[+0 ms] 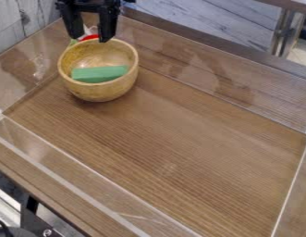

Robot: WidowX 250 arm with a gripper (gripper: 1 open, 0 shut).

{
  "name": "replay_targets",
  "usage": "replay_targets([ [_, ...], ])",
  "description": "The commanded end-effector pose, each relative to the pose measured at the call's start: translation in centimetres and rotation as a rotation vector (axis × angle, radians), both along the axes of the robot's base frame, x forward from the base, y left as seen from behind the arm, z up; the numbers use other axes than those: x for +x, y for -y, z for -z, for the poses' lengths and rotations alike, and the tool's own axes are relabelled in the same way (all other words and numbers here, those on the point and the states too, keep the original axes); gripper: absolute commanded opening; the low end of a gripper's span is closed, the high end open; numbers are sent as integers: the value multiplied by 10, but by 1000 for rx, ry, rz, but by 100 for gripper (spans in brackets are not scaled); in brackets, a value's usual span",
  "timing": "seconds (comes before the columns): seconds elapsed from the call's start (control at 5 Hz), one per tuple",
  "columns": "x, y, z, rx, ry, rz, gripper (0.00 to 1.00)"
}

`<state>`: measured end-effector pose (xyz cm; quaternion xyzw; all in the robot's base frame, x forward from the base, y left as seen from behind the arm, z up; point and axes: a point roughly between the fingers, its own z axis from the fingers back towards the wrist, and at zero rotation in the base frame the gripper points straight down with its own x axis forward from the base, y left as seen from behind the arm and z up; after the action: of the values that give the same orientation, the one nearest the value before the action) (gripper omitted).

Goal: Move the red fruit to the left

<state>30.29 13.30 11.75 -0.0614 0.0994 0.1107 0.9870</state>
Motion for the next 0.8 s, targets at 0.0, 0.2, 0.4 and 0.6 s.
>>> replay_targets([
  [0.0,13,10,-7,10,41,18,100],
  [0.2,22,21,-4,4,44,42,100],
  [0.4,32,42,-20,1,55,84,100],
  [0.6,42,59,-31,2,55,119,100],
])
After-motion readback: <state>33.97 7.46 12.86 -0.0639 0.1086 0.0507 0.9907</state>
